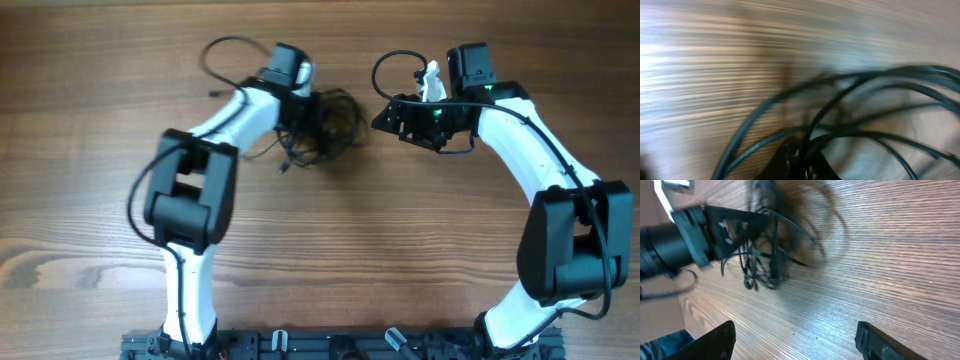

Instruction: Untangle cables

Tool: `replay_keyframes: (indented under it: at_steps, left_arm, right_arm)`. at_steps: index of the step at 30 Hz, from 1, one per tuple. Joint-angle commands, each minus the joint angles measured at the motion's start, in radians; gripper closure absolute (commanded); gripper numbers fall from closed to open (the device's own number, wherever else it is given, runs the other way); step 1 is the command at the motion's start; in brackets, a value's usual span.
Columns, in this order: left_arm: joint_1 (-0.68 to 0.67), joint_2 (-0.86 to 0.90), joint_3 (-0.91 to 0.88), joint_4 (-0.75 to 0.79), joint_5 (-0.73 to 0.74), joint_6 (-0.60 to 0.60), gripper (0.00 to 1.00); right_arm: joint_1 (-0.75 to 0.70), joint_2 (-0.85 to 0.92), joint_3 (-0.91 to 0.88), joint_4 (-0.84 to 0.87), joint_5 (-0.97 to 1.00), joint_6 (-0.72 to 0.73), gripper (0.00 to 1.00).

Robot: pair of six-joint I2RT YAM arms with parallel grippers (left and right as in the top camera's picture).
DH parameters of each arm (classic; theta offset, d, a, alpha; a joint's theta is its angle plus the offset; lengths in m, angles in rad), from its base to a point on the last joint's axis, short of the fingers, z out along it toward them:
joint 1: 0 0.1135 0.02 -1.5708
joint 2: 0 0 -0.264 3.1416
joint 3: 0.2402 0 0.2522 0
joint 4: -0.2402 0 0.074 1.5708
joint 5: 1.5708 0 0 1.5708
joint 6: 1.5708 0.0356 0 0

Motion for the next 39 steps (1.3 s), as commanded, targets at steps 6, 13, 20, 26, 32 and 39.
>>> replay_keyframes:
  at_steps: [6, 13, 20, 26, 32, 39]
  left_arm:
    - [0.174, 0.006, -0.022, -0.187, 0.215, -0.241, 0.74]
    - [0.172, -0.166, -0.022, -0.265, 0.084, -0.119, 0.65]
    - [0.172, -0.275, -0.022, -0.230, -0.039, -0.111, 0.65]
    - [0.163, -0.217, -0.022, -0.195, -0.001, 0.028, 0.53]
    - [0.163, -0.123, -0.022, -0.087, 0.121, 0.151, 0.53]
    - [0.156, -0.039, -0.022, 0.030, 0.118, 0.151, 0.53]
  right_arm:
    - [0.114, 0.010, -0.001, 0.064, -0.016, -0.029, 0.21]
    - [0.220, 0.010, -0.001, 0.143, -0.016, -0.048, 0.21]
    - [0.283, 0.010, -0.001, 0.274, 0.071, -0.045, 0.25]
    - [0.321, 0.012, -0.001, 0.378, 0.252, -0.045, 0.28]
    - [0.324, 0.035, -0.001, 0.460, 0.252, -0.043, 0.38]
    - [0.330, 0.117, -0.001, 0.500, 0.231, -0.036, 0.38]
